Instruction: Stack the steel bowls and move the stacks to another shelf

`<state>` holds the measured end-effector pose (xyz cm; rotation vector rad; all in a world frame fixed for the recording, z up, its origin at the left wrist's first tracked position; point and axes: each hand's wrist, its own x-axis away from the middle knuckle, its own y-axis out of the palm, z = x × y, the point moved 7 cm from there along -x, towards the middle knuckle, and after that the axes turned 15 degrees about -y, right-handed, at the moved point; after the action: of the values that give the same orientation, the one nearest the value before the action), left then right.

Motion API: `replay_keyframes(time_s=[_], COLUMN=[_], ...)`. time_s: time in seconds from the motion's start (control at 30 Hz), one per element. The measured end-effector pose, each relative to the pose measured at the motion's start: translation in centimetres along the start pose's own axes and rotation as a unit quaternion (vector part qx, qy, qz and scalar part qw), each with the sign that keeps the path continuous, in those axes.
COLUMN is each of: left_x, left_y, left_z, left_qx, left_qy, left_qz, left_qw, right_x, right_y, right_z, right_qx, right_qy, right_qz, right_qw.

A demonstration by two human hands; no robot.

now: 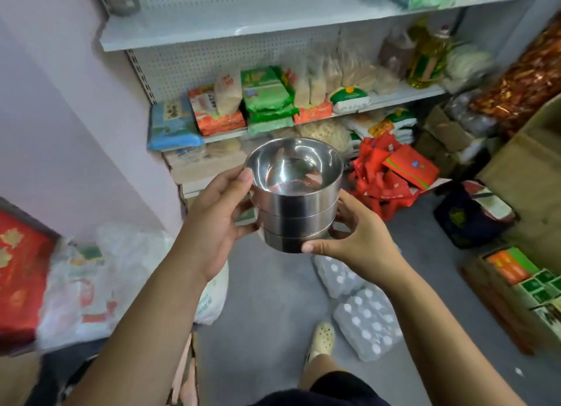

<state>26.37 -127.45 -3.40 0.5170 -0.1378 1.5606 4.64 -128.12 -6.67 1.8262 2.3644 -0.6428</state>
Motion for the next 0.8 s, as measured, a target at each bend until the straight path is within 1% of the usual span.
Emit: replay_keyframes(time_s=[0.17, 0.37, 0.47, 0.6, 0.8], left_x=[-8.7, -18.7, -23.0, -27.7, -35.6], left_y=[2.1, 4.8, 5.4, 5.0, 2.8], left_z=[3.0, 7.3, 8.1, 8.4, 10.9], left_qx=[-0.003, 0.018, 0.032, 0.052, 0.056], left_qy=[0.002, 0.018, 0.012, -0.001, -0.012], left_qz=[0.006, 0.018, 0.034, 0.05, 0.063], left_qw=[1.0, 1.0, 0.999, 0.997, 0.996], right_x=[-7.7, -18.9, -23.5, -27.8, -35.6], right_y=[-3.3, -7.8, -9.1, -9.5, -8.3], right_z=[4.1, 8.6, 10.9, 14.2, 18.1], right_qx=[-0.003, 0.001, 0.007, 0.011, 0.01], right_qy=[0.0, -0.007, -0.004, 0.006, 0.019], right_qz=[-0.007, -0.046, -0.071, -0.095, -0.104], right_qw=[1.0, 0.999, 0.997, 0.995, 0.994])
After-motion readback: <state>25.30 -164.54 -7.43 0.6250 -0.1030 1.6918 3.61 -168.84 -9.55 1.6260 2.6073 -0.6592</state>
